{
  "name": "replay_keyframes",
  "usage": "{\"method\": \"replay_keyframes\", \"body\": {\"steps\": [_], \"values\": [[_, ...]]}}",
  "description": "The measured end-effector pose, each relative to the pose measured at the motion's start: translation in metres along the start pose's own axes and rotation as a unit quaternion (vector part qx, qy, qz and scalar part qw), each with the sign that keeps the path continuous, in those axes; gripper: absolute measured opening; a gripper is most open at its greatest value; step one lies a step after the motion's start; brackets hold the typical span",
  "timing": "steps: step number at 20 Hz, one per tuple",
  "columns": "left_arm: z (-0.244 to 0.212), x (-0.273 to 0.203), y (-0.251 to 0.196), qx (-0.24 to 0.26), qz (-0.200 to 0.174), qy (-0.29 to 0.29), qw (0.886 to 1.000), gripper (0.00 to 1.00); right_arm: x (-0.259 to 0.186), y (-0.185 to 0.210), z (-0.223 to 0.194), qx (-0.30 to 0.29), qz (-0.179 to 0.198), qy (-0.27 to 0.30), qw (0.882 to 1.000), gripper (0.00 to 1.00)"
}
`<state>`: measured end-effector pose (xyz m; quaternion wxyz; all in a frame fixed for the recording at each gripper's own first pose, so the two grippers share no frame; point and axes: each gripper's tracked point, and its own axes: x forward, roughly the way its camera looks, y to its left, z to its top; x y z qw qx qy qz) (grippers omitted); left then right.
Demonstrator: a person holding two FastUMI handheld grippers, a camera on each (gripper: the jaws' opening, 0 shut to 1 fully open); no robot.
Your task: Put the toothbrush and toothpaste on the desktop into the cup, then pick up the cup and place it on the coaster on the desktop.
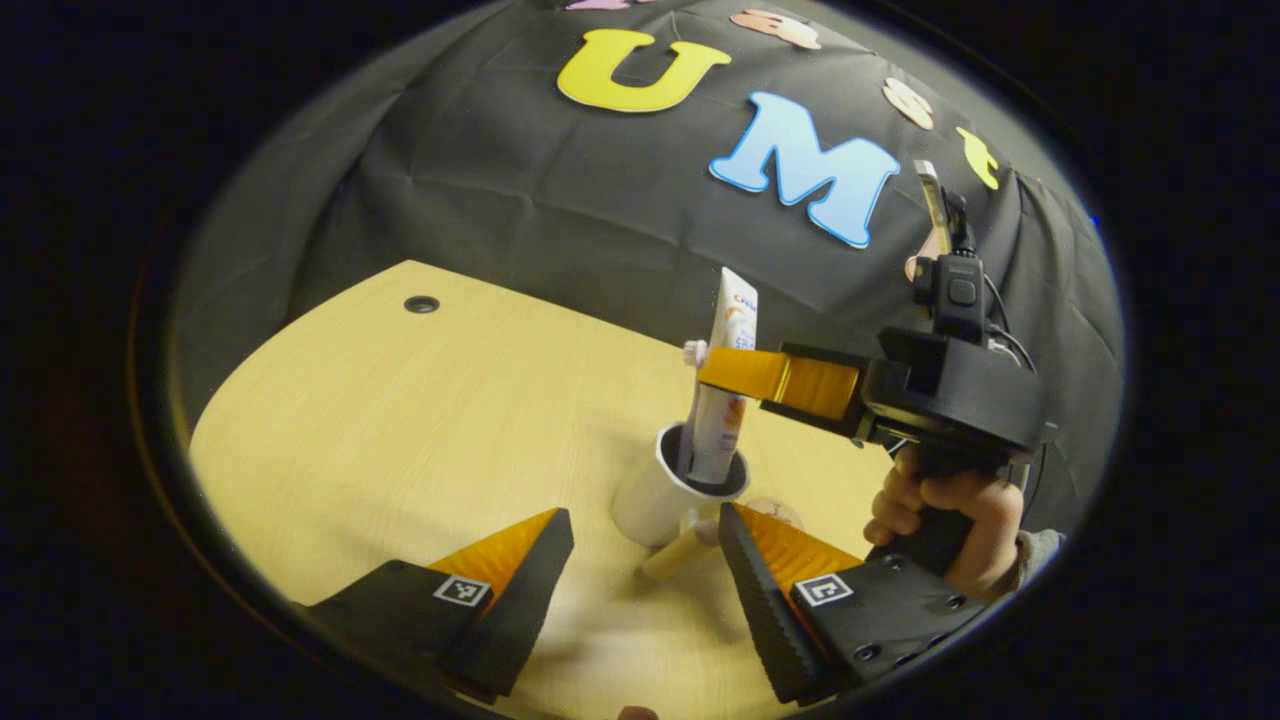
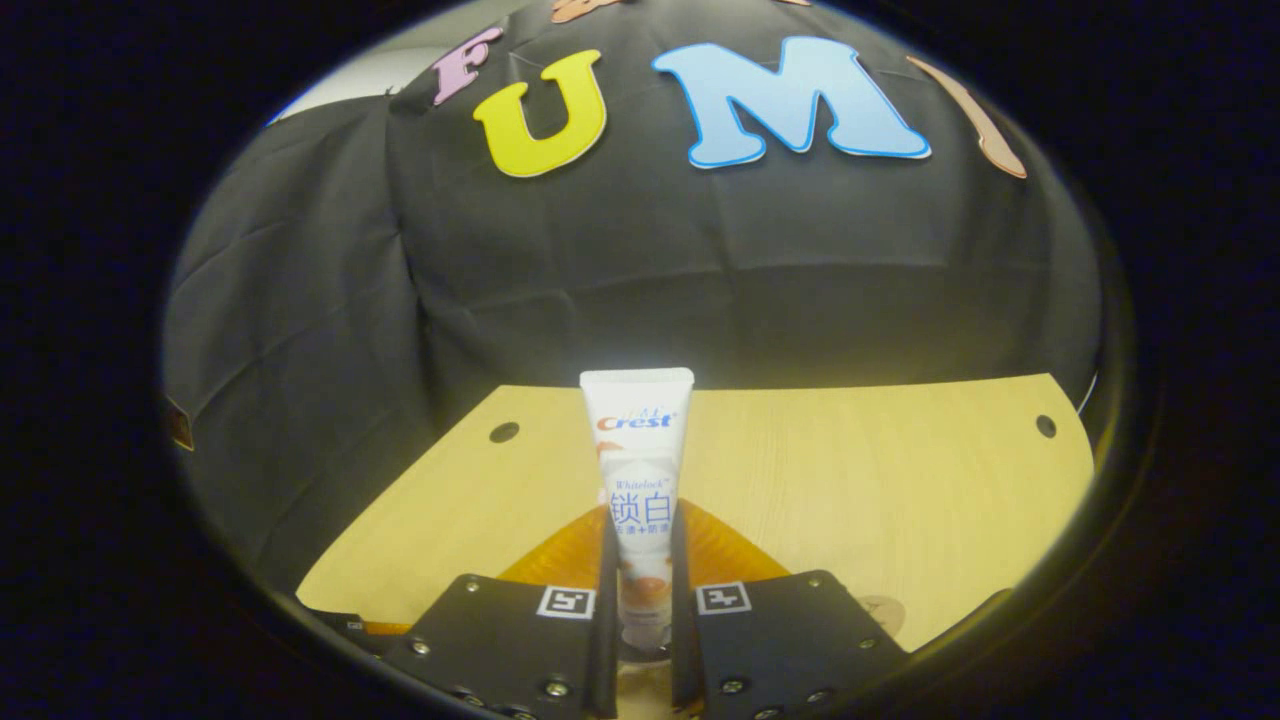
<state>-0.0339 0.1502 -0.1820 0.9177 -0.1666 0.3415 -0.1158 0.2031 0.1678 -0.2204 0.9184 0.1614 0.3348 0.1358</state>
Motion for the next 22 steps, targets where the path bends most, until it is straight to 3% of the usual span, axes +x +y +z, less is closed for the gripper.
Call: {"method": "replay_keyframes", "body": {"steps": [4,8,10,13,14,22], "values": [[0.000,0.000,0.002,-0.001,-0.001,0.002,1.000,0.93,-0.001,-0.001,-0.011,-0.021,-0.011,0.011,1.000,0.27],[-0.001,0.000,0.001,0.002,-0.005,0.005,1.000,0.96,-0.004,0.000,-0.016,-0.032,-0.012,0.020,0.999,0.27],[-0.002,0.001,0.000,0.004,-0.009,0.006,1.000,0.95,-0.008,0.000,-0.019,-0.034,-0.012,0.024,0.999,0.34],[-0.001,0.003,-0.005,0.007,-0.014,0.009,1.000,0.95,-0.012,-0.001,-0.017,-0.033,-0.015,0.025,0.999,0.29],[-0.003,0.003,-0.007,0.008,-0.014,0.009,1.000,0.96,-0.013,-0.002,-0.017,-0.033,-0.019,0.027,0.999,0.33],[-0.005,-0.004,-0.002,0.000,-0.007,0.013,1.000,0.96,-0.018,-0.008,-0.014,-0.055,-0.022,0.020,0.998,0.33]]}}
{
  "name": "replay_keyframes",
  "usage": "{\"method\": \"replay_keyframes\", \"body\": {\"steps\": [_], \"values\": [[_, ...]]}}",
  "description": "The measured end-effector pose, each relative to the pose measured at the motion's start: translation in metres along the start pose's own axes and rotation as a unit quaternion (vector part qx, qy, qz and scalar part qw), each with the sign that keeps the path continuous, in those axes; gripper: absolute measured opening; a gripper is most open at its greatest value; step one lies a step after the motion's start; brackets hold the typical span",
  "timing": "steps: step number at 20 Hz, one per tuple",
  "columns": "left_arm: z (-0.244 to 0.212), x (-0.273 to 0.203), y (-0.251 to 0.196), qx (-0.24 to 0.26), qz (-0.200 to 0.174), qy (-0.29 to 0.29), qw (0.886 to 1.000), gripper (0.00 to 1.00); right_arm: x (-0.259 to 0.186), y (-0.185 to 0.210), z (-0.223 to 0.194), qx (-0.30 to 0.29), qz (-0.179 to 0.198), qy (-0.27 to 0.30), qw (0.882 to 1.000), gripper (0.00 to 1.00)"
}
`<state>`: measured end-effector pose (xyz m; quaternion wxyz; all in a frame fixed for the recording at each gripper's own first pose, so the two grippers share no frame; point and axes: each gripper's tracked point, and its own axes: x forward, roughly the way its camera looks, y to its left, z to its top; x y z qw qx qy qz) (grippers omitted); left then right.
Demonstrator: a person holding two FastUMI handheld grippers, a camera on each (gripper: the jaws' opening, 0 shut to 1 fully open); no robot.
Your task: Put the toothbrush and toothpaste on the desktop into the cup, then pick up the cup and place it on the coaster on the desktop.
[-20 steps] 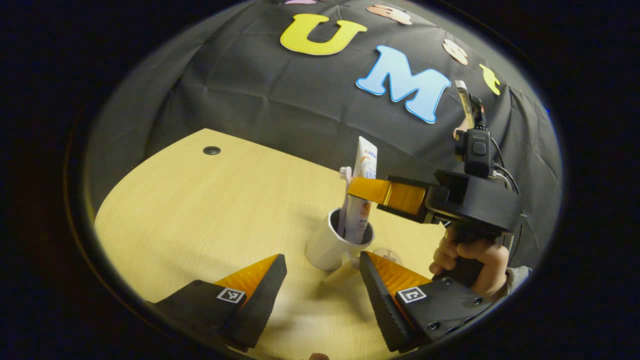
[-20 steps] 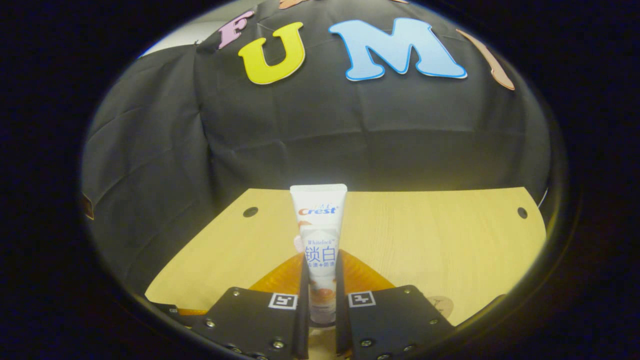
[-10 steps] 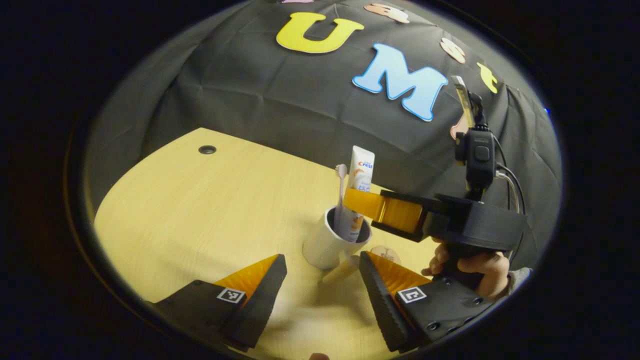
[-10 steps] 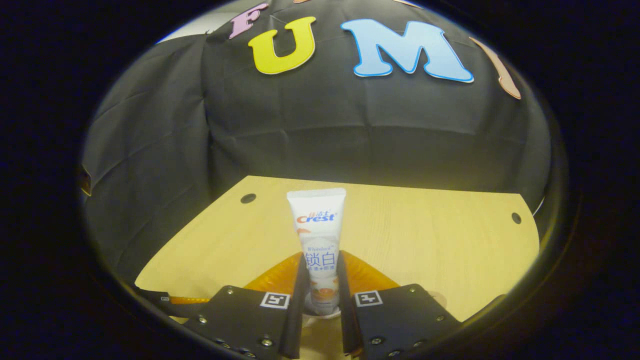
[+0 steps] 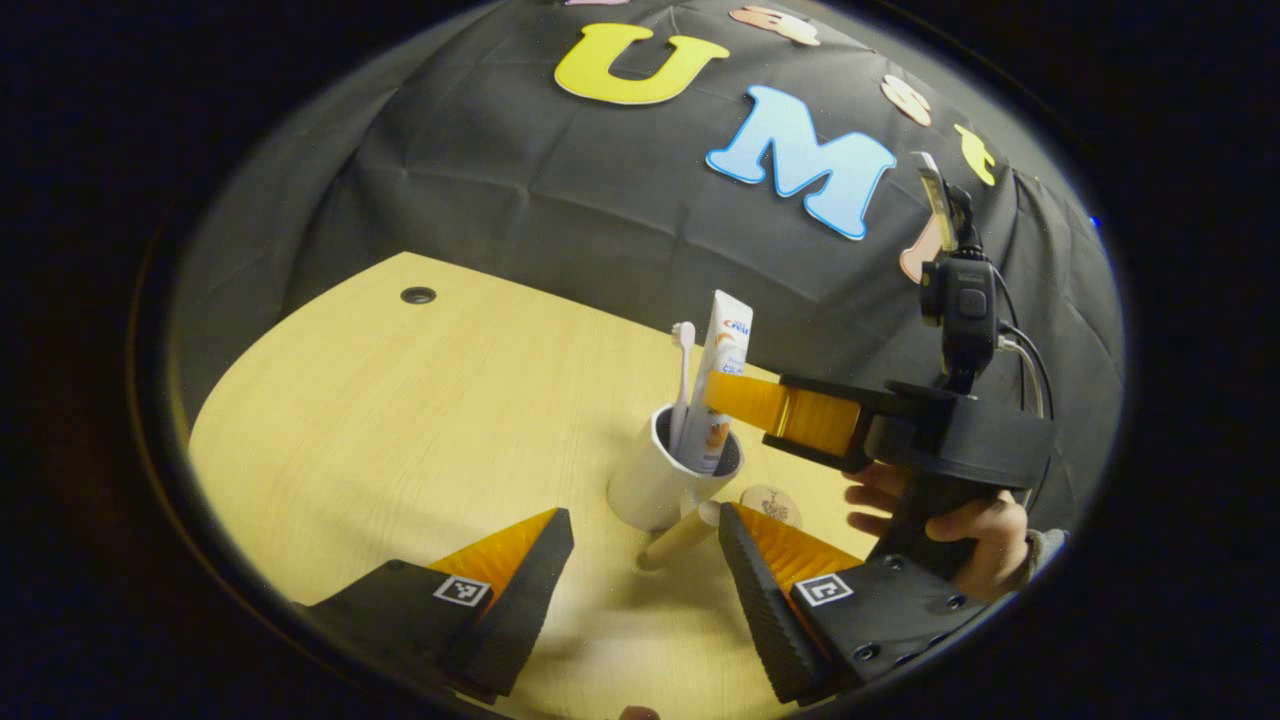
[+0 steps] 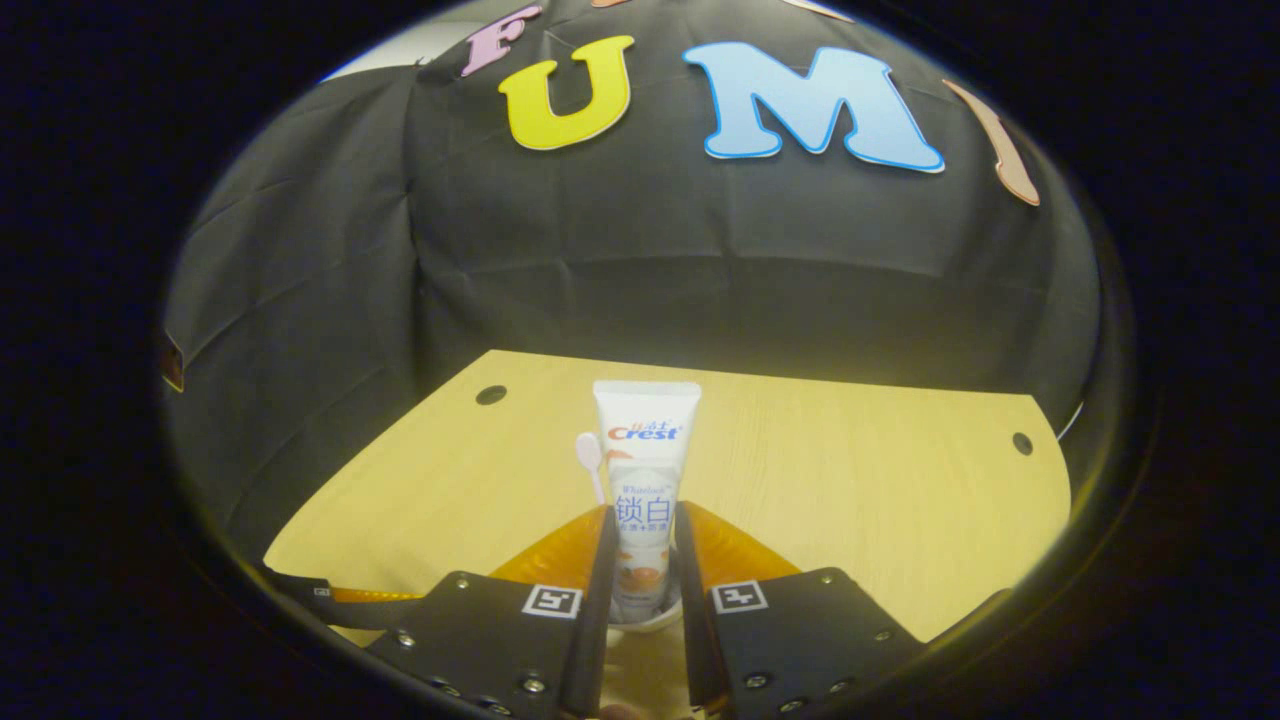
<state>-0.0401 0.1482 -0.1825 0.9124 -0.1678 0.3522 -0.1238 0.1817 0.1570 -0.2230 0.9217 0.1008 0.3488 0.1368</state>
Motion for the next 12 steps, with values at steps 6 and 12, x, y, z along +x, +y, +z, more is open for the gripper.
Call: {"method": "replay_keyframes", "body": {"steps": [6,12], "values": [[-0.004,0.000,-0.007,0.010,-0.006,0.002,1.000,0.95,-0.018,0.003,0.023,-0.004,0.004,-0.037,0.999,0.36],[-0.014,0.020,-0.033,0.022,-0.021,0.034,0.999,0.95,-0.057,-0.017,0.051,0.034,0.003,-0.069,0.997,0.32]]}}
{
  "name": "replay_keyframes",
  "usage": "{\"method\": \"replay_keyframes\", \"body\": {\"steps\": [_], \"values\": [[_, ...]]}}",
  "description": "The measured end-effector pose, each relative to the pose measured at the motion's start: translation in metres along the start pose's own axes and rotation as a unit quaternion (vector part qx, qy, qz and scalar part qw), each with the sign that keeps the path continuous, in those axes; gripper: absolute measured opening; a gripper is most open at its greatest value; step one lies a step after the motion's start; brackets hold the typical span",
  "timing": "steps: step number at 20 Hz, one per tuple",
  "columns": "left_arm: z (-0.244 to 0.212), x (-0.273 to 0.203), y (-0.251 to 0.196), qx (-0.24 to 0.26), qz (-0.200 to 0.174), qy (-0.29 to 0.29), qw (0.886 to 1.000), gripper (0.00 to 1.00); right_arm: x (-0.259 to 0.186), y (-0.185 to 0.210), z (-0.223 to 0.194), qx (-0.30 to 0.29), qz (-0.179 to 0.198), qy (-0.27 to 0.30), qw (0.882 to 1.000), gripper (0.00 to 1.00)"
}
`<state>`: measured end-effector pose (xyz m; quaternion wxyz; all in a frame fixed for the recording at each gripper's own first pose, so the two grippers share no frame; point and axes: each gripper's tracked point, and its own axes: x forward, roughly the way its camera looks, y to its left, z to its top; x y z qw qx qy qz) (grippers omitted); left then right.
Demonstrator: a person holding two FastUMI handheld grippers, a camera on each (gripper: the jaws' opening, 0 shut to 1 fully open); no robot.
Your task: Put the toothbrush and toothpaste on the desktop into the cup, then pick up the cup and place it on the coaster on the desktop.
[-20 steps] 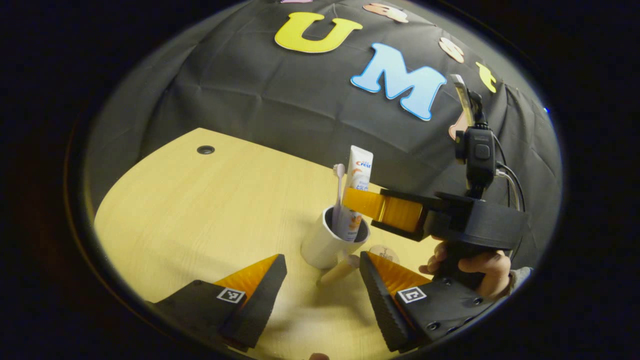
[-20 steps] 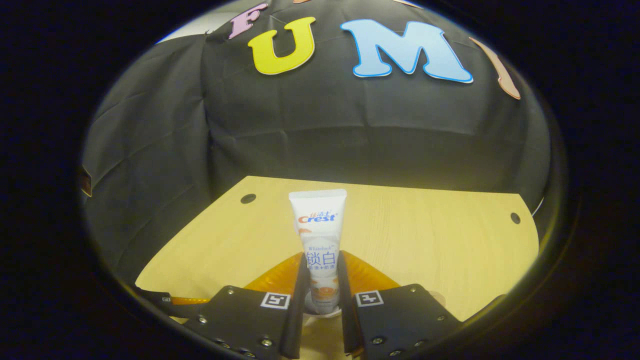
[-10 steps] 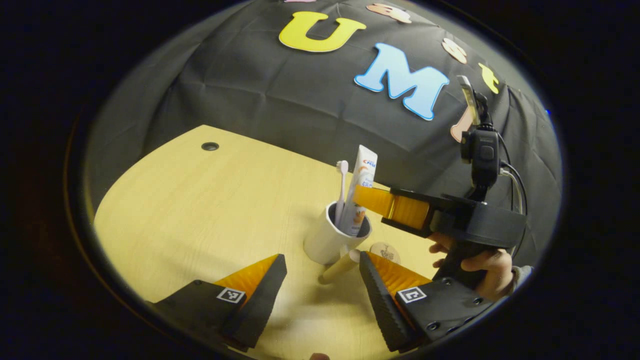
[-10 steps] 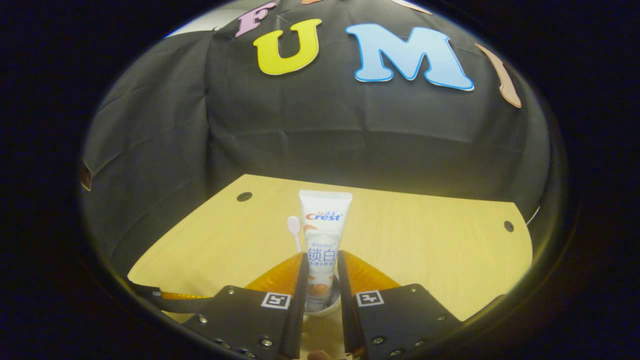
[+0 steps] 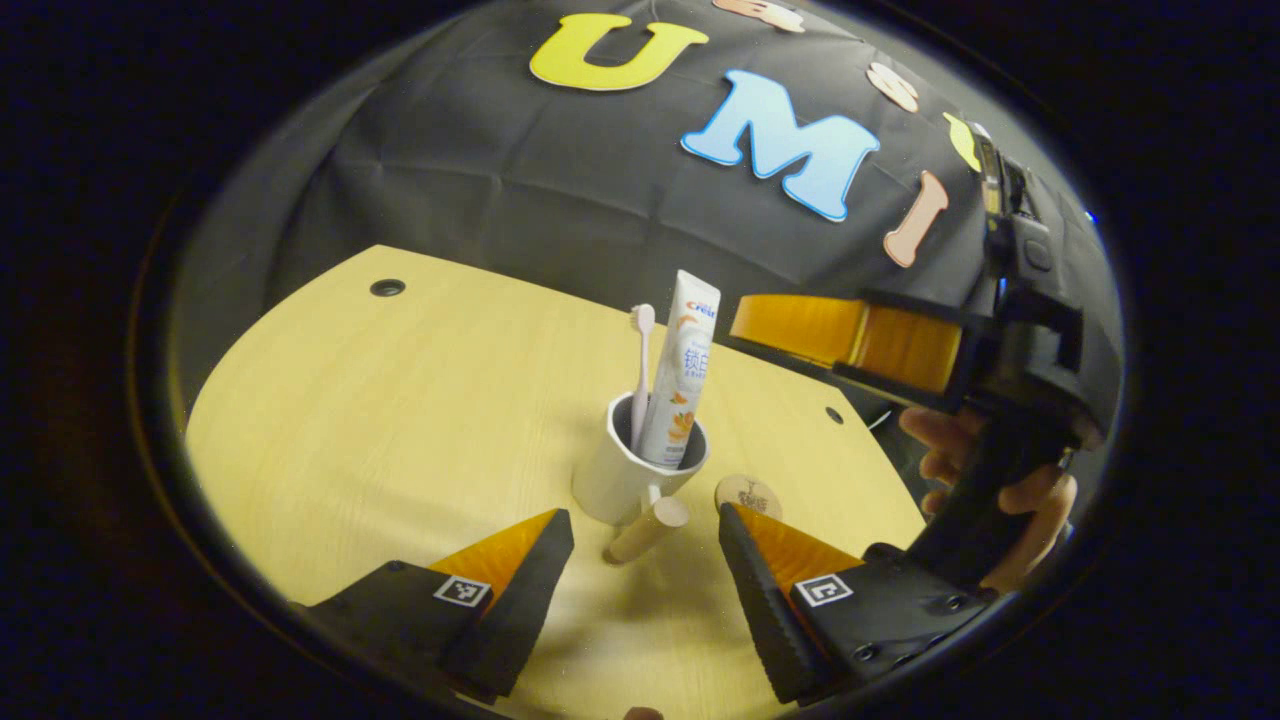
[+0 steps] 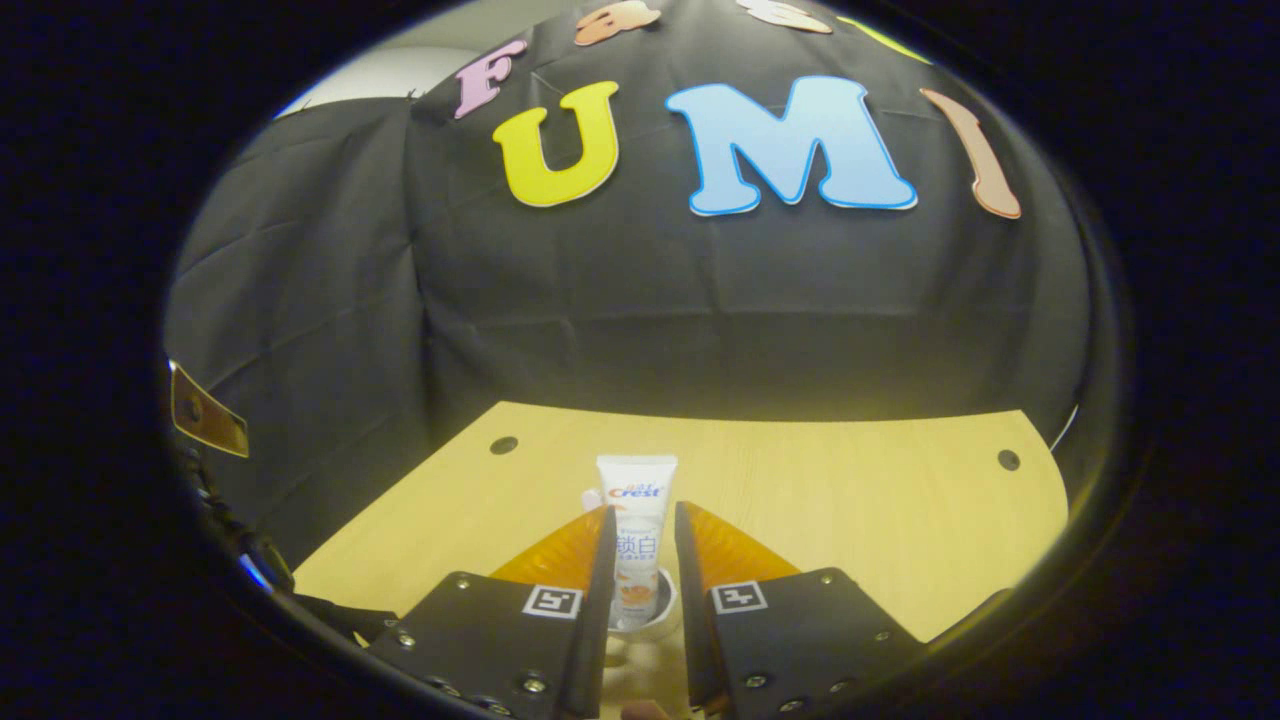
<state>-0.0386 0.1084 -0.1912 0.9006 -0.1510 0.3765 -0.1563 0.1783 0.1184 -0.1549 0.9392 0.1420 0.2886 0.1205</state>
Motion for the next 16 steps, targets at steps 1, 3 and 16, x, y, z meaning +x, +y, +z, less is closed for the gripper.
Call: {"method": "replay_keyframes", "body": {"steps": [1,3,16], "values": [[-0.002,0.004,-0.002,0.004,0.000,0.008,1.000,0.95,-0.008,-0.006,0.005,-0.003,-0.004,-0.007,1.000,0.32],[-0.007,0.016,-0.007,0.002,0.002,0.032,0.999,0.95,-0.024,-0.019,0.013,-0.010,-0.013,-0.018,1.000,0.32],[-0.036,0.074,0.002,0.018,0.063,0.173,0.983,0.94,-0.093,-0.115,-0.025,0.009,-0.072,0.015,0.997,0.32]]}}
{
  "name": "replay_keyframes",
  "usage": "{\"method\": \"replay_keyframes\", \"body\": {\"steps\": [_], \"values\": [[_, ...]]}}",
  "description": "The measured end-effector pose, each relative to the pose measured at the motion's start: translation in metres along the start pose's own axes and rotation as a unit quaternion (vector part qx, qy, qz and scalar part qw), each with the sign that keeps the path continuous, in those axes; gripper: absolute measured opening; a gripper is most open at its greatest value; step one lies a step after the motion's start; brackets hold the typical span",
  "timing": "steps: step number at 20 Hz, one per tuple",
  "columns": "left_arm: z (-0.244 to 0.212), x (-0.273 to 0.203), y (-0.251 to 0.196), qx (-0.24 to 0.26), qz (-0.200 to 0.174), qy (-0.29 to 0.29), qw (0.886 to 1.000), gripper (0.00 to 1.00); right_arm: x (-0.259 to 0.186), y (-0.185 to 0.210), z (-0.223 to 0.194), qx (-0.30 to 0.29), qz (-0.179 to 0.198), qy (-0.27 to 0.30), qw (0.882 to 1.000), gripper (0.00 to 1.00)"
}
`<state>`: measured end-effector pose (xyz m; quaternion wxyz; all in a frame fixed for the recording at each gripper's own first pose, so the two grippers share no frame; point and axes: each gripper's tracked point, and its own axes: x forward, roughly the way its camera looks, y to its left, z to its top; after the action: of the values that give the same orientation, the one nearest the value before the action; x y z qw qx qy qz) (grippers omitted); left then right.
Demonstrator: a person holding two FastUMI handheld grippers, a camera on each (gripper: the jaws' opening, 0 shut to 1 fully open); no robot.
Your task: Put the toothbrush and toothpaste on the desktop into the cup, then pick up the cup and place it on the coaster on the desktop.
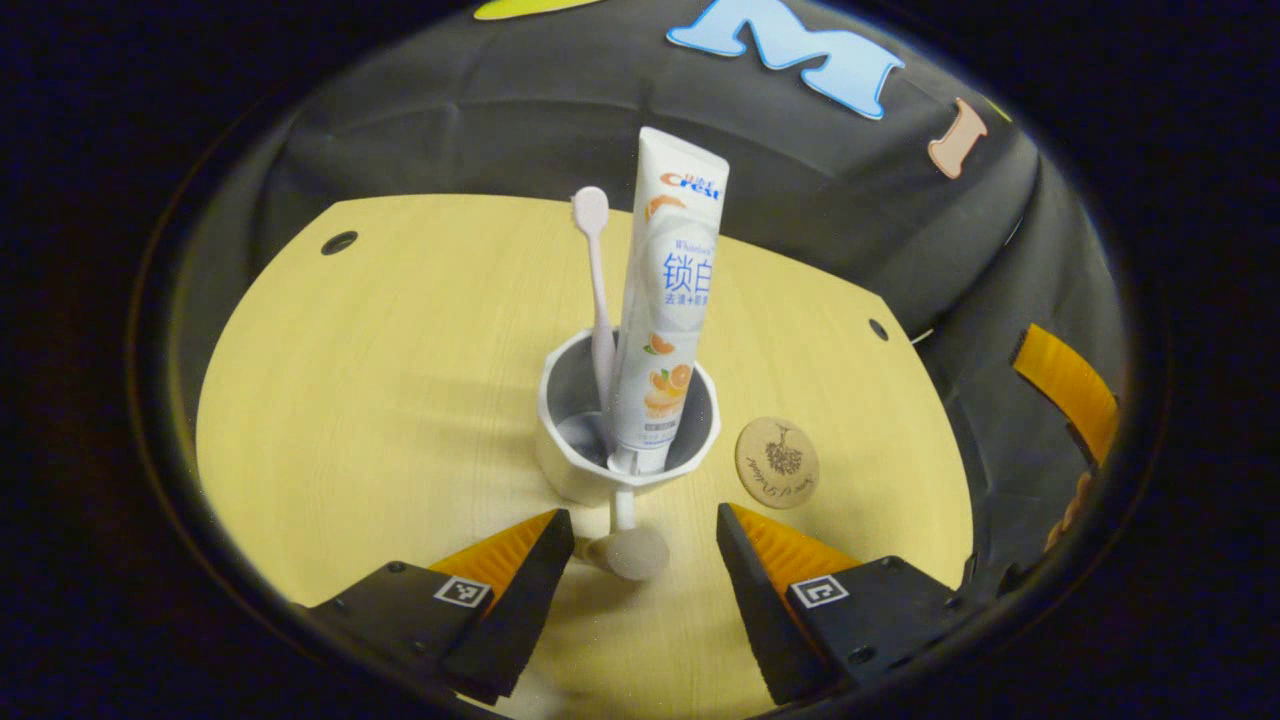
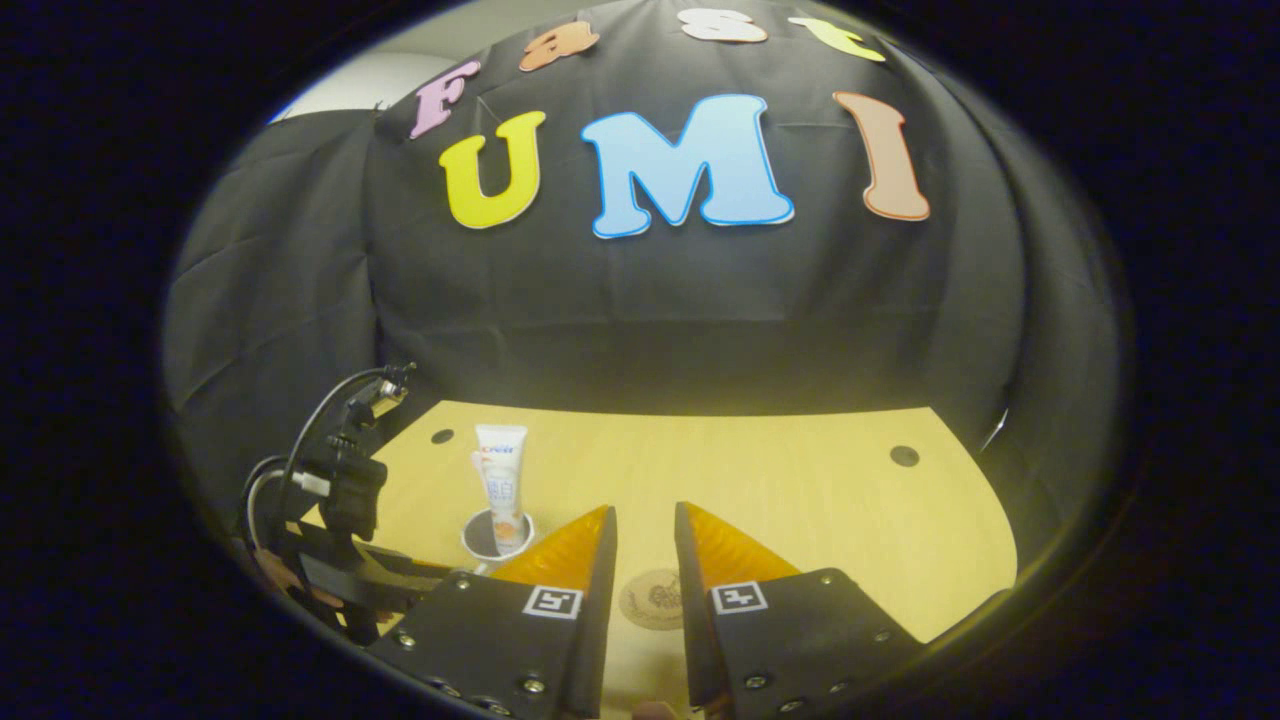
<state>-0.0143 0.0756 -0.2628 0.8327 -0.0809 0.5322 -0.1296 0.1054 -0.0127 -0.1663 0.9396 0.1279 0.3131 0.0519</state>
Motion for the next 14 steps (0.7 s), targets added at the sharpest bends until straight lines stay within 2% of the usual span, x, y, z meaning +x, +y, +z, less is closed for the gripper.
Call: {"method": "replay_keyframes", "body": {"steps": [1,2,3,6,8,9,10,13,14], "values": [[0.000,0.003,0.003,-0.001,0.005,0.006,1.000,0.92,-0.002,-0.007,-0.006,0.003,-0.004,0.006,1.000,0.32],[0.002,0.007,0.006,-0.005,0.010,0.009,1.000,0.91,-0.004,-0.014,-0.013,0.006,-0.009,0.013,1.000,0.36],[0.002,0.008,0.009,-0.012,0.016,0.014,1.000,0.84,-0.006,-0.021,-0.021,0.009,-0.014,0.022,1.000,0.32],[-0.002,0.019,0.017,-0.027,0.030,0.029,0.999,0.82,-0.015,-0.037,-0.040,0.019,-0.027,0.043,0.999,0.32],[-0.005,0.021,0.021,-0.029,0.036,0.039,0.998,0.73,-0.018,-0.046,-0.048,0.024,-0.035,0.050,0.998,0.32],[-0.007,0.026,0.020,-0.029,0.036,0.040,0.998,0.72,-0.020,-0.050,-0.052,0.025,-0.038,0.053,0.998,0.32],[-0.009,0.026,0.021,-0.029,0.039,0.042,0.998,0.63,-0.021,-0.053,-0.053,0.027,-0.041,0.056,0.997,0.32],[-0.012,0.031,0.020,-0.027,0.044,0.047,0.998,0.60,-0.020,-0.054,-0.057,0.031,-0.041,0.061,0.997,0.32],[-0.015,0.030,0.020,-0.019,0.048,0.056,0.997,0.53,-0.018,-0.054,-0.057,0.030,-0.041,0.061,0.997,0.33]]}}
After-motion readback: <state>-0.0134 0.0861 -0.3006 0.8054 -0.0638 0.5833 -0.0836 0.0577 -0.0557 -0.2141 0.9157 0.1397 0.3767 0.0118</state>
